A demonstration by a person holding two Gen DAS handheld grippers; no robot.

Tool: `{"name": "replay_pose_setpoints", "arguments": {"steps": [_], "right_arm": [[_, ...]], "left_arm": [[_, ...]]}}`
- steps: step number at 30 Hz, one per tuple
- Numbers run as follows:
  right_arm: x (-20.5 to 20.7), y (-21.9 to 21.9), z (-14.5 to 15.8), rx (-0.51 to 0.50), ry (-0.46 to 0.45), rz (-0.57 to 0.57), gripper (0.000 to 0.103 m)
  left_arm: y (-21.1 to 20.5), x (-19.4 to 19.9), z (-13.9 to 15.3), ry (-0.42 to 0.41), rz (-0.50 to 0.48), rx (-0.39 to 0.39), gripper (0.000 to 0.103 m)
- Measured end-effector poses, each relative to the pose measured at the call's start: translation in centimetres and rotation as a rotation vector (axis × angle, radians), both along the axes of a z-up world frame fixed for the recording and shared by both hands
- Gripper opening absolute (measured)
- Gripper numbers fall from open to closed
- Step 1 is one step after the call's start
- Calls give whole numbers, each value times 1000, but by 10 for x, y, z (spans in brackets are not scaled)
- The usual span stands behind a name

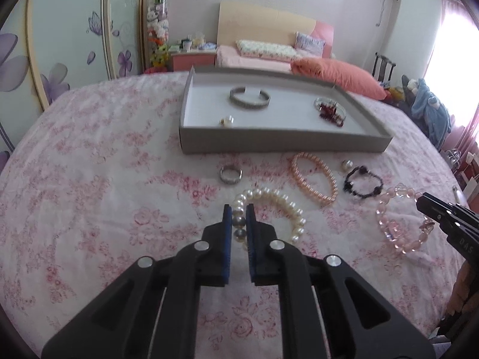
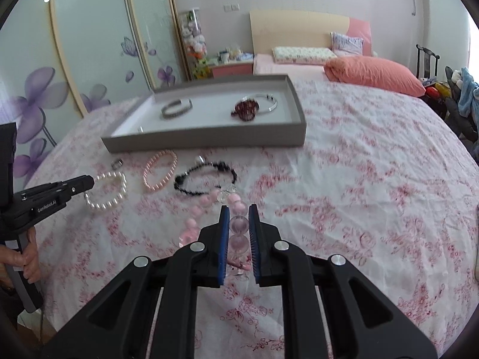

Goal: Organize jewelry
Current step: 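Lift the pink bracelet with the right tool while the left tool lifts the pearl bracelet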

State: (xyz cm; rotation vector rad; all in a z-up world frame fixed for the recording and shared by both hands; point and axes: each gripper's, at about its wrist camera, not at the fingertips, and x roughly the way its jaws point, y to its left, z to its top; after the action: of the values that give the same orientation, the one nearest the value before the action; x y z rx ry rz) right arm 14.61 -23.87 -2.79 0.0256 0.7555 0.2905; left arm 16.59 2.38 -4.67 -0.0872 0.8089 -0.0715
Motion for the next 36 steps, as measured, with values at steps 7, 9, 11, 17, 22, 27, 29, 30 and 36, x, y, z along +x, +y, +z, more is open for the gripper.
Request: {"name": "replay_pose_setpoints", "arguments": {"steps": [7, 9, 11, 17, 22, 27, 29, 30, 36], "right_arm": [[-4, 2, 14, 64, -44, 37, 14], [-6, 5, 16, 76, -48, 50, 14], [-7, 7, 18, 94, -54, 65, 14], [-10, 12, 25, 116, -74, 84, 14], [-11, 13, 28, 130, -85, 89, 14], [-12, 14, 31, 149, -96, 87, 14], [-13, 14, 33, 154, -104, 87, 14], [-13, 14, 35, 155, -107, 88, 14], [-15, 15, 42, 167, -134, 88, 14]], "left_arm": [[-2, -17, 24, -106, -36, -24, 10], [-2, -20, 27, -116, -46, -36, 10], [-3, -23, 30, -126, -55, -46, 10], [-5, -27, 39, -155, -74, -63, 10], [-5, -30, 44, -172, -80, -78, 10], [-5, -33, 49, -191, -80, -84, 10], [-5, -34, 50, -198, -81, -86, 10], [-6, -34, 50, -200, -81, -86, 10], [-8, -36, 56, -220, -89, -88, 10]]}}
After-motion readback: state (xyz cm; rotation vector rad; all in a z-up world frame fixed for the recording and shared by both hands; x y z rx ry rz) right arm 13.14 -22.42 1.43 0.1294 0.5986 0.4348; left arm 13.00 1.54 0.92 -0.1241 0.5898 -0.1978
